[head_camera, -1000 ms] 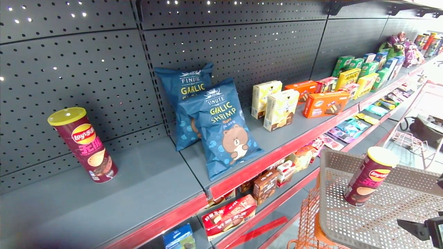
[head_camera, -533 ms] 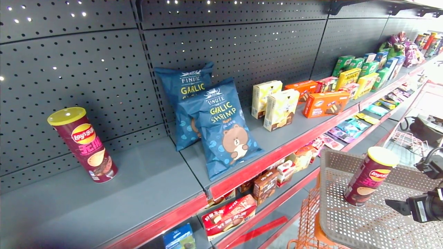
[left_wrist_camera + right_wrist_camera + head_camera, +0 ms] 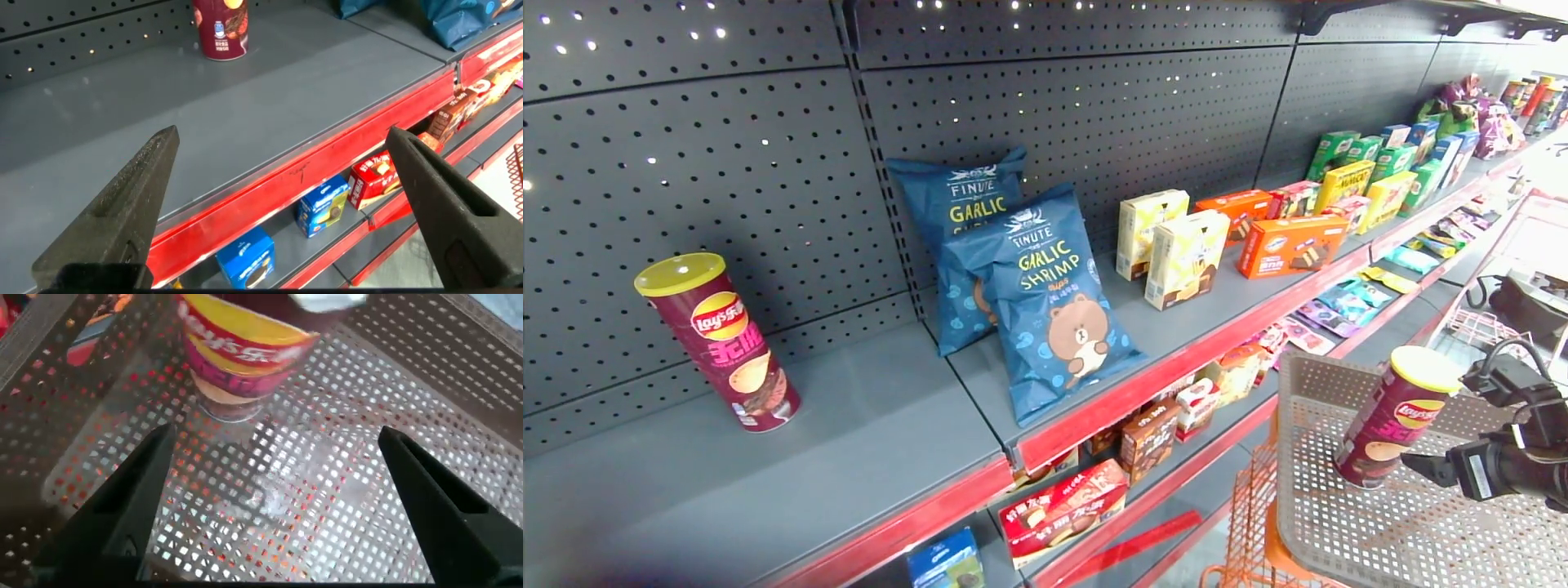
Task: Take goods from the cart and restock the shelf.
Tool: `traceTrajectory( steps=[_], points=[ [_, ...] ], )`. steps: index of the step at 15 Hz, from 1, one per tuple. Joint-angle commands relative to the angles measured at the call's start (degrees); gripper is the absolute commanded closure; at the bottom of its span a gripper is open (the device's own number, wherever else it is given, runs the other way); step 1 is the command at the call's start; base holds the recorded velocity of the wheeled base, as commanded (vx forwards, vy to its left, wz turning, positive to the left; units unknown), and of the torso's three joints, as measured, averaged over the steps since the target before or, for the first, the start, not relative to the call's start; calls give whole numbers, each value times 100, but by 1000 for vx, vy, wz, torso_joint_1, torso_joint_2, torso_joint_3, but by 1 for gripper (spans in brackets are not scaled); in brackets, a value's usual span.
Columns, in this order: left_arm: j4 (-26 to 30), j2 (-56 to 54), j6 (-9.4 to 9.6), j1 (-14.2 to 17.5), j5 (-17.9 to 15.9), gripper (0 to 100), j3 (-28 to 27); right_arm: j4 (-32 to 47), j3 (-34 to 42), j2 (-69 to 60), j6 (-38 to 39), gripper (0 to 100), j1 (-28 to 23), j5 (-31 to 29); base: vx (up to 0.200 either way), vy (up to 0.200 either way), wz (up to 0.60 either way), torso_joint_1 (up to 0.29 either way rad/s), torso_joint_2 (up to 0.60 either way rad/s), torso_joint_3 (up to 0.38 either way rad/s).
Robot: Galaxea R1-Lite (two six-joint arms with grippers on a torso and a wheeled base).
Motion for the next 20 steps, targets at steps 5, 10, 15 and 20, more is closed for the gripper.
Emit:
traceTrajectory(
  steps=[5,10,15,20],
  points=[
    [1,-2,-2,2,4,0,1,-306,-305,583,-89,0,-7,238,0,0,0,0,0,0],
    [1,-2,-2,2,4,0,1,-350,-1026,1374,-529,0,63,774,0,0,0,0,0,0],
    [1,-2,-2,2,4,0,1,-350,-2757,2798,-546,100,661,1214,0,0,0,0,0,0],
    [-7,-2,-2,2,4,0,1,-579,-2318,2551,-696,100,608,1205,0,0,0,0,0,0]
  ],
)
